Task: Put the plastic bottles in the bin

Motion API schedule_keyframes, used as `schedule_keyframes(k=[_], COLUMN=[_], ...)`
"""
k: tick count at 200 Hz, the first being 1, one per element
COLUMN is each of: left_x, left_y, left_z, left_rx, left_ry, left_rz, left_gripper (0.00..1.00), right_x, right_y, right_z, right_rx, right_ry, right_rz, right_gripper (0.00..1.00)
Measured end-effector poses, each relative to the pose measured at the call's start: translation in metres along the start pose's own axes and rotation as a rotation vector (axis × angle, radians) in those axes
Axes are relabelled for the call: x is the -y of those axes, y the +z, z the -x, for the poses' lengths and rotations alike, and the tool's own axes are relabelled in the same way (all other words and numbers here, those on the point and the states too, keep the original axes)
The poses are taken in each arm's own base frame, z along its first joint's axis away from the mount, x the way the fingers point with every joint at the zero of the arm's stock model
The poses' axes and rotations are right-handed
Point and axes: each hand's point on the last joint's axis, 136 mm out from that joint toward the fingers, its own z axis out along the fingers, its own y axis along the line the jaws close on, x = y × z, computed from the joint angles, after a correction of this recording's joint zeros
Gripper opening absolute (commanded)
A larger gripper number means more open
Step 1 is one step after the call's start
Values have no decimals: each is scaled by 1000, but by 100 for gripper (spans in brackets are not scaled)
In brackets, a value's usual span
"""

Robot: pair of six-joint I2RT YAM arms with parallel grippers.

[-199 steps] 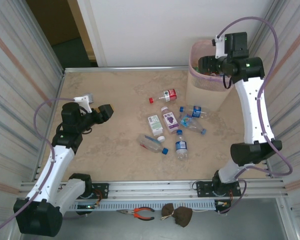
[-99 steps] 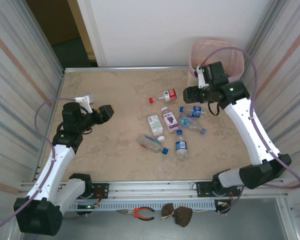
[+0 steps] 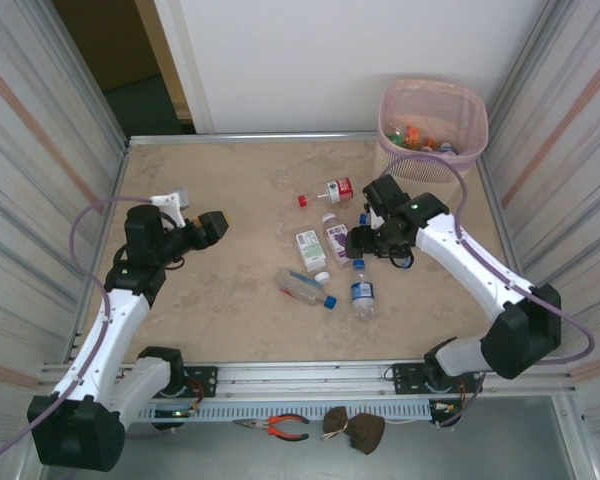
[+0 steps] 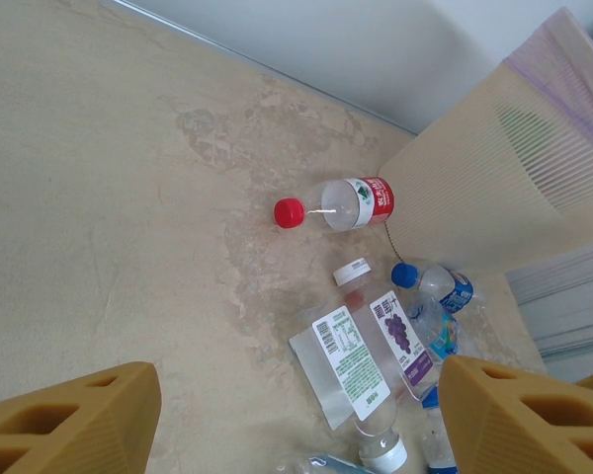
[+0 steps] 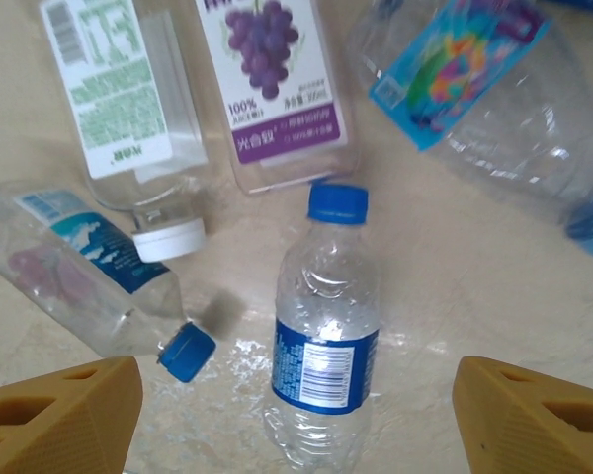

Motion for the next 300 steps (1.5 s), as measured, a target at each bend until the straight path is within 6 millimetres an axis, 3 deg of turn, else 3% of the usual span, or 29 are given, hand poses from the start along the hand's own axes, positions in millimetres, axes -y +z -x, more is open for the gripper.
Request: schedule_keyframes(k=[53, 140, 183, 300], left_x=[0, -5, -5, -5], left_y=[0, 2, 2, 2], left_z=[0, -7, -7, -7], left_rx=[0, -17, -17, -17], left_ry=[3, -6, -6, -6], left_rz=[0, 9, 9, 9], left_gripper=[75, 75, 75, 75], right_x=[4, 17, 20, 20], right_y=[60, 113, 121, 119], right_z=[-22, -37, -41, -44], right_rx=[-143, -240, -251, -245], right_ry=[48, 73, 73, 52], right_rz=[-63, -133, -140, -160], right_gripper=[84, 75, 70, 58])
